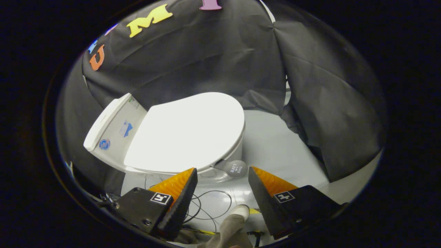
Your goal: Open the toilet lid.
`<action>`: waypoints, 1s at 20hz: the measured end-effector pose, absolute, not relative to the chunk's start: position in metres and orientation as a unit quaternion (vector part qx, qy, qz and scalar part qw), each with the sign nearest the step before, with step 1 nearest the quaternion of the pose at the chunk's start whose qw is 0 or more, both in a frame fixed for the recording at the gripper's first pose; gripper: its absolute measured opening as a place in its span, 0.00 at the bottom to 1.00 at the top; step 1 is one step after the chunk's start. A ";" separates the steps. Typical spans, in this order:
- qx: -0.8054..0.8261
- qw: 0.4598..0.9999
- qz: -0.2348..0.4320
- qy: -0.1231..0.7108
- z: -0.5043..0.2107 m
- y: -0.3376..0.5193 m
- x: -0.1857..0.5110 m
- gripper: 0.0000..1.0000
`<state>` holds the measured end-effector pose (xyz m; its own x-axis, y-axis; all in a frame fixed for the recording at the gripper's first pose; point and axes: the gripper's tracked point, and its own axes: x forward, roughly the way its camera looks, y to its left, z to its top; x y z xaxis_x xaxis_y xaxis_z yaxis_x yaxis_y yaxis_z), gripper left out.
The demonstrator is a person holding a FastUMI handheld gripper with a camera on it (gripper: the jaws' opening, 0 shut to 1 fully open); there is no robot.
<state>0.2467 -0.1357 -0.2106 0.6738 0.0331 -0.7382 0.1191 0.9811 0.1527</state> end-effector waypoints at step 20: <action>0.237 0.829 -0.014 0.507 -0.279 -0.148 0.275 0.58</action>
